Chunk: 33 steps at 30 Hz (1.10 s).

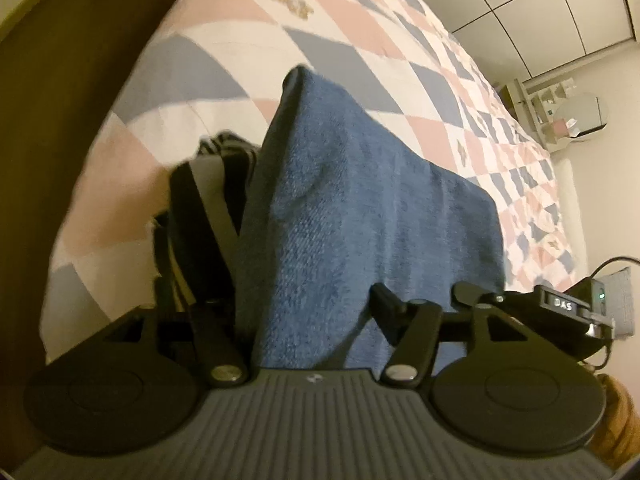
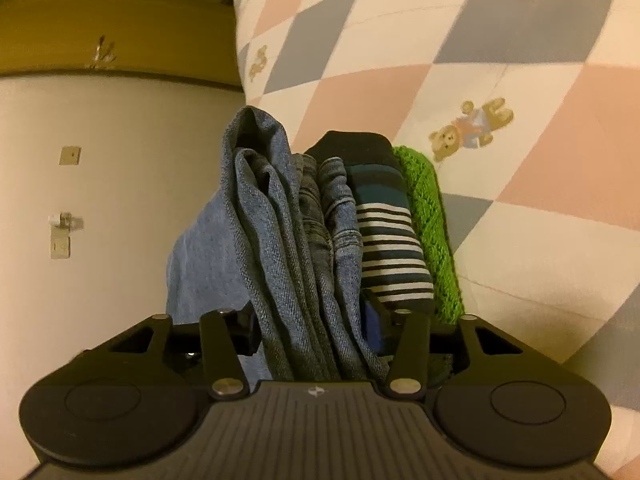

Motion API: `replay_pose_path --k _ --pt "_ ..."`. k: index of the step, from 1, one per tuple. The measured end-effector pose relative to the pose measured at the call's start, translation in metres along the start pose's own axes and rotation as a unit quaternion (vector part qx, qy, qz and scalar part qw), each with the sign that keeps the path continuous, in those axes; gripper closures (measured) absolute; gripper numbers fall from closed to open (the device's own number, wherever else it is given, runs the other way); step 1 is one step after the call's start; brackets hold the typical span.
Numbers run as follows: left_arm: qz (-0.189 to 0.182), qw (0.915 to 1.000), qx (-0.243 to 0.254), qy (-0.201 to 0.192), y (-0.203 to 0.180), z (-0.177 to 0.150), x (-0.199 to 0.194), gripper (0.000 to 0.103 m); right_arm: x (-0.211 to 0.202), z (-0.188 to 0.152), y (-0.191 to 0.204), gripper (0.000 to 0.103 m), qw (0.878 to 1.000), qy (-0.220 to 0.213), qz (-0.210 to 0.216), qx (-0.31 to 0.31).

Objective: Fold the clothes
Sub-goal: 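Lower the jeans bundle onto the striped and green clothes stack with both grippers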

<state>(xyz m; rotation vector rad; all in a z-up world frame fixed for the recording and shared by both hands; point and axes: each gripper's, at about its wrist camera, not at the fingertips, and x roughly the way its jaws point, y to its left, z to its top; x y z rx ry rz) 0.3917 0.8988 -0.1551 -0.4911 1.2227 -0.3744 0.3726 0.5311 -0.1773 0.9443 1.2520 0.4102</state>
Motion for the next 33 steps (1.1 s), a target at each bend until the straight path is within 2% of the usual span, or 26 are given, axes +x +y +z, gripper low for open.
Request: replay_pose_path --k 3,5,7,8,9,11,13,14,16,17,18,21,22,25,28,30,33 --pt "0.064 0.9962 0.032 -0.050 -0.015 -0.011 -0.030 0.045 -0.018 -0.009 0.025 0.047 0.993 -0.035 -0.045 -0.104" --pt "0.121 0.9869 0.050 -0.094 -0.030 -0.027 -0.055 0.049 -0.032 -0.021 0.043 0.047 0.977 -0.070 -0.077 -0.187" --pt "0.179 0.9717 0.068 -0.138 -0.044 -0.044 -0.080 0.058 -0.048 -0.039 0.064 0.047 0.946 -0.114 -0.107 -0.284" --pt "0.192 0.9652 0.082 -0.157 -0.052 -0.054 -0.091 0.060 -0.055 -0.054 0.076 0.050 0.921 -0.138 -0.115 -0.347" --pt "0.189 0.9623 0.096 -0.171 -0.060 -0.065 -0.099 0.063 -0.059 -0.067 0.086 0.057 0.897 -0.149 -0.111 -0.402" --pt "0.159 0.9635 0.122 -0.177 -0.069 -0.087 -0.105 0.063 -0.060 -0.094 0.098 0.067 0.857 -0.137 -0.075 -0.491" --pt "0.139 0.9660 0.134 -0.172 -0.068 -0.105 -0.099 0.063 -0.054 -0.114 0.098 0.073 0.832 -0.107 -0.050 -0.542" --pt "0.135 0.9682 0.129 -0.166 -0.062 -0.112 -0.091 0.063 -0.048 -0.119 0.093 0.073 0.827 -0.089 -0.054 -0.553" --pt "0.128 0.9724 0.118 -0.155 -0.050 -0.127 -0.077 0.071 -0.034 -0.124 0.072 0.073 0.820 -0.066 -0.072 -0.564" --pt "0.128 0.9734 0.109 -0.155 -0.041 -0.132 -0.068 0.071 -0.027 -0.125 0.061 0.079 0.817 -0.056 -0.080 -0.569" --pt "0.129 0.9741 0.100 -0.156 -0.032 -0.136 -0.059 0.071 -0.021 -0.127 0.050 0.079 0.813 -0.046 -0.089 -0.574" --pt "0.148 0.9691 0.114 -0.161 -0.025 -0.149 -0.036 0.071 -0.004 -0.138 0.034 0.079 0.783 -0.042 -0.102 -0.613" --pt "0.156 0.9661 0.119 -0.168 -0.026 -0.153 -0.031 0.071 -0.001 -0.138 0.032 0.079 0.779 -0.045 -0.105 -0.617" --pt "0.157 0.9646 0.112 -0.180 -0.030 -0.156 -0.034 0.072 -0.005 -0.137 0.034 0.079 0.778 -0.046 -0.110 -0.617" --pt "0.185 0.9550 0.148 -0.179 -0.050 -0.160 -0.042 0.075 -0.014 -0.142 0.039 0.078 0.775 -0.050 -0.114 -0.620" --pt "0.180 0.9499 0.168 -0.193 -0.063 -0.163 -0.055 0.076 -0.025 -0.144 0.042 0.076 0.780 -0.065 -0.099 -0.615" --pt "0.157 0.9525 0.177 -0.192 -0.069 -0.174 -0.061 0.076 -0.035 -0.152 0.039 0.076 0.780 -0.065 -0.091 -0.615"
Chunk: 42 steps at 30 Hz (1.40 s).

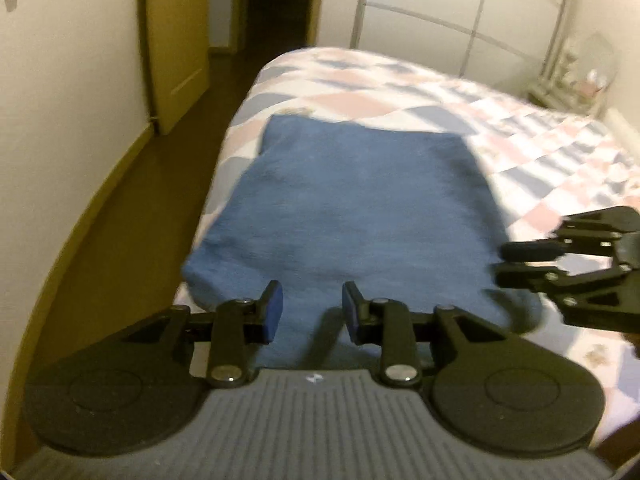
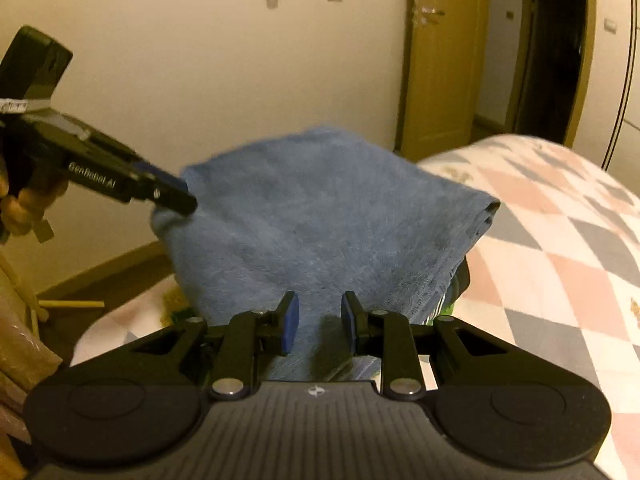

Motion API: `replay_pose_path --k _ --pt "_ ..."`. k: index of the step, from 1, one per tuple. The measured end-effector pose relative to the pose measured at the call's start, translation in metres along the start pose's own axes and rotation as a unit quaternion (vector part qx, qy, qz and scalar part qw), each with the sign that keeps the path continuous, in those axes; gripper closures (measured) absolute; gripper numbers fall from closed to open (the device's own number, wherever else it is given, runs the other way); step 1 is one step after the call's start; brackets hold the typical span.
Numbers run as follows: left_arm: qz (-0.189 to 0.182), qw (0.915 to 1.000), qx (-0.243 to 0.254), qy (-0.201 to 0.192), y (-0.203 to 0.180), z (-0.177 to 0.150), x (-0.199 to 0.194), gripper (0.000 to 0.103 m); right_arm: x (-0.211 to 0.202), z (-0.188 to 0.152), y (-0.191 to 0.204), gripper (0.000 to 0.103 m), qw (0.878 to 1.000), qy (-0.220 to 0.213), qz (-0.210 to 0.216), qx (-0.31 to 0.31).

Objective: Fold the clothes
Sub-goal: 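Lower the jeans bundle onto the striped and green clothes stack with both grippers, then open both grippers and release the jeans on top of the stack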

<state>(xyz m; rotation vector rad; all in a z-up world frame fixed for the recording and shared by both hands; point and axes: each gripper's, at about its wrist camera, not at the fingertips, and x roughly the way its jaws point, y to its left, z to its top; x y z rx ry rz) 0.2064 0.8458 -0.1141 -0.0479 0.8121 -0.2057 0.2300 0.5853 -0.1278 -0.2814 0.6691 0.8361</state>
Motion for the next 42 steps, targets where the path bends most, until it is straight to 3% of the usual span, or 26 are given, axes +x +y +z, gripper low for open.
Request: replay_pose_path --k 3,8,10,14,19,25,27,42 --pt "0.012 0.9996 0.004 0.023 -0.004 -0.017 0.016 0.066 0.011 -0.014 0.002 0.076 1.000 0.027 -0.002 -0.014" --pt "0.025 0.9992 0.014 0.029 -0.010 -0.015 0.023 0.065 0.020 -0.009 0.001 0.076 0.998 0.049 0.009 -0.029" --pt "0.031 0.9991 0.017 0.026 -0.011 -0.012 0.010 0.069 0.012 -0.004 0.000 0.076 0.999 0.037 0.009 -0.026" --pt "0.026 0.9991 0.019 -0.028 -0.008 0.018 -0.007 0.071 0.007 0.021 -0.020 0.076 1.000 -0.017 -0.021 0.011" --pt "0.018 0.9976 0.012 -0.066 0.009 0.060 0.021 0.071 0.023 0.048 -0.052 0.076 0.995 -0.054 -0.072 0.031" --pt "0.004 0.9994 -0.026 -0.023 0.040 0.066 0.075 0.070 0.067 0.034 -0.084 0.076 0.996 -0.001 -0.079 0.049" --pt "0.008 0.9995 -0.030 -0.011 0.044 0.064 0.086 0.069 0.073 0.029 -0.084 0.071 0.996 0.009 -0.080 0.043" --pt "0.024 0.9996 -0.013 0.000 0.039 0.069 0.089 0.063 0.079 0.031 -0.086 0.069 0.995 0.013 -0.078 0.058"
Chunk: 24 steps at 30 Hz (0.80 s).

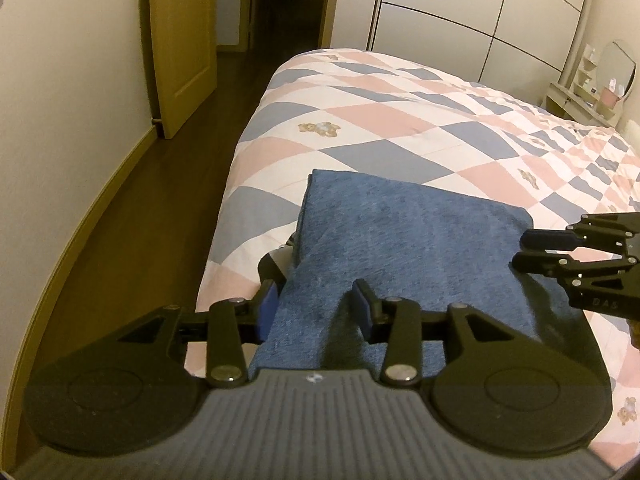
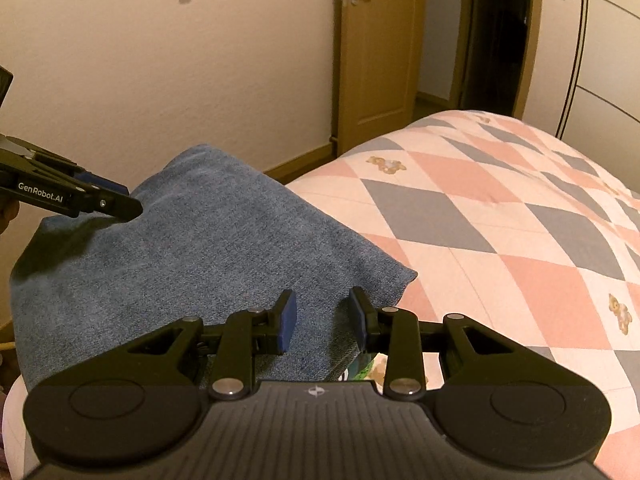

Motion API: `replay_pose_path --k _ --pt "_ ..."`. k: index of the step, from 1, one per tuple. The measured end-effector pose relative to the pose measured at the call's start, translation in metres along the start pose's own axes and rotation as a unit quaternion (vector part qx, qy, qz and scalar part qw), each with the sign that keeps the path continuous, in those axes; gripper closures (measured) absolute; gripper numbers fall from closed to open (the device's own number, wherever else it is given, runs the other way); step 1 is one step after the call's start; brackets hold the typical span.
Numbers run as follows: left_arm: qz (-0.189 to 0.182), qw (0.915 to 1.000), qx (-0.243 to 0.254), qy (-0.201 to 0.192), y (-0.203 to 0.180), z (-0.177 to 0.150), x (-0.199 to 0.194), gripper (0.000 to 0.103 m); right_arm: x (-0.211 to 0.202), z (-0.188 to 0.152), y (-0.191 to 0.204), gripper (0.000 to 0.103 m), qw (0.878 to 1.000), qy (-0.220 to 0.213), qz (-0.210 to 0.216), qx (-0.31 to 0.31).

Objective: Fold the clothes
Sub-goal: 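Open both grippers and release the jeans on top of the stack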

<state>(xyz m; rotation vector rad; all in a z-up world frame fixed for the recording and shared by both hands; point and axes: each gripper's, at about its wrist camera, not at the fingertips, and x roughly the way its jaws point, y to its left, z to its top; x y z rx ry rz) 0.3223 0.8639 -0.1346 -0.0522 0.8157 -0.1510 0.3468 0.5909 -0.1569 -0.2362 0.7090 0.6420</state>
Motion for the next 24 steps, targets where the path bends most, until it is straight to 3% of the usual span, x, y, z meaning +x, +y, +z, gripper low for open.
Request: replay_pose_path --k 17,18,21,24 --pt "0.010 0.9999 0.002 -0.001 0.001 -0.004 0.007 0.055 0.005 0.000 -0.003 0.069 1.000 0.006 0.000 0.003" --pt "0.014 0.9999 0.001 0.001 0.000 -0.002 0.006 0.055 0.004 0.002 -0.002 0.069 1.000 0.007 -0.001 0.002" --pt "0.022 0.9997 -0.006 -0.005 -0.006 -0.001 -0.014 0.070 -0.006 0.010 0.003 0.066 1.000 0.002 -0.005 0.006" --pt "0.019 0.9995 -0.018 -0.020 -0.015 -0.006 -0.043 0.071 -0.022 0.016 0.009 0.062 1.000 -0.005 -0.001 0.019"
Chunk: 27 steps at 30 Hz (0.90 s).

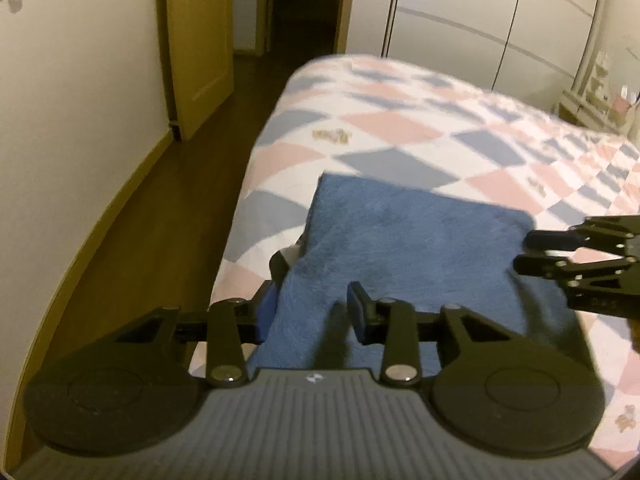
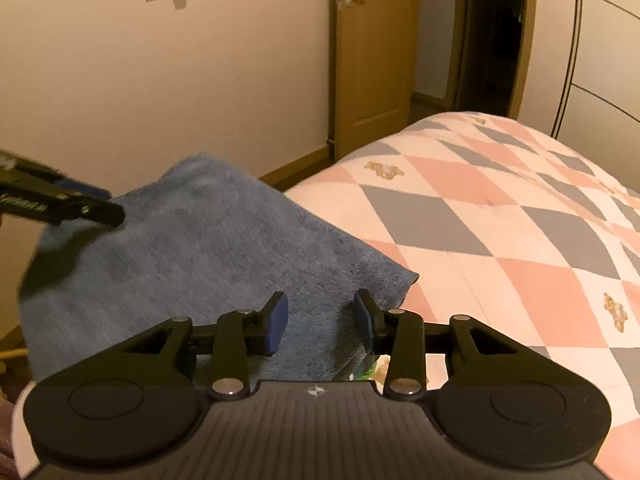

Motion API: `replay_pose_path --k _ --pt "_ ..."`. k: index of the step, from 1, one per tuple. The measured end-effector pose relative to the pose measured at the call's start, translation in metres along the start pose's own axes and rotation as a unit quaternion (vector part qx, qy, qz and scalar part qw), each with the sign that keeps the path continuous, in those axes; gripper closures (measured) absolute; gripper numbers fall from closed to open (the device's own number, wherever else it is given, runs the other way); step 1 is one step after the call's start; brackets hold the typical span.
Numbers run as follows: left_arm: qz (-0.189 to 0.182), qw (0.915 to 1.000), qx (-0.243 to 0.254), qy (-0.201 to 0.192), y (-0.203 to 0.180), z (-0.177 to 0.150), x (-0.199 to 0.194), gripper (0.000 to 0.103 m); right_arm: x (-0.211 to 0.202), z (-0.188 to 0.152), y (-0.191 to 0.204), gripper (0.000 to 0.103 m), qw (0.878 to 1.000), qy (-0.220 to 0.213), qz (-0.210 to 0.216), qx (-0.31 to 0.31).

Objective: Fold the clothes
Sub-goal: 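Open both grippers and release the jeans on top of the stack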

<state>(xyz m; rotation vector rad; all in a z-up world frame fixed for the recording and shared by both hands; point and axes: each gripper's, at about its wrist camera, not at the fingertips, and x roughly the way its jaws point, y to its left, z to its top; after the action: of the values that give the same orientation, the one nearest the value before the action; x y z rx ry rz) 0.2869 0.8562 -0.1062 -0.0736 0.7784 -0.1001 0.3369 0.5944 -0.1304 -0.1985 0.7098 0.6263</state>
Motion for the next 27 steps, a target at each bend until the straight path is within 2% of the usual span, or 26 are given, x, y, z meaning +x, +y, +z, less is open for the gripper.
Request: replay_pose_path --k 4,8,11,14,16,17,18,19,24,27 --pt "-0.012 0.9998 -0.014 0.001 -0.012 -0.018 -0.030 0.071 -0.017 -0.003 0.014 0.061 1.000 -0.001 0.023 0.007" --pt "0.010 0.9987 -0.017 0.046 -0.025 -0.045 -0.023 0.071 -0.014 -0.021 0.030 0.059 0.999 0.027 0.032 -0.006" --pt "0.029 0.9978 -0.020 0.055 -0.030 -0.057 -0.014 0.069 -0.009 -0.033 0.041 0.051 0.998 0.039 0.028 -0.032" --pt "0.055 0.9964 -0.021 0.062 -0.038 -0.047 -0.014 0.069 -0.019 -0.025 0.042 0.050 0.998 0.043 0.033 -0.021" --pt "0.061 0.9943 -0.039 0.078 -0.042 -0.041 -0.024 0.069 -0.034 -0.021 0.041 0.049 0.998 0.038 0.045 -0.001" --pt "0.066 0.9930 -0.050 0.085 -0.046 -0.039 -0.031 0.069 -0.045 -0.020 0.041 0.042 0.998 0.034 0.050 0.008" --pt "0.071 0.9913 -0.062 0.092 -0.049 -0.038 -0.040 0.065 -0.056 -0.021 0.040 0.034 0.998 0.030 0.054 0.018" --pt "0.076 0.9895 -0.073 0.098 -0.053 -0.036 -0.048 0.062 -0.067 -0.022 0.038 0.032 0.997 0.030 0.060 0.028" --pt "0.118 0.9822 -0.103 0.103 -0.090 -0.037 -0.090 0.053 -0.105 -0.034 0.021 0.026 0.992 0.049 0.086 0.072" --pt "0.135 0.9794 -0.120 0.090 -0.120 -0.040 -0.109 0.048 -0.122 -0.040 0.006 0.022 0.991 0.049 0.101 0.069"
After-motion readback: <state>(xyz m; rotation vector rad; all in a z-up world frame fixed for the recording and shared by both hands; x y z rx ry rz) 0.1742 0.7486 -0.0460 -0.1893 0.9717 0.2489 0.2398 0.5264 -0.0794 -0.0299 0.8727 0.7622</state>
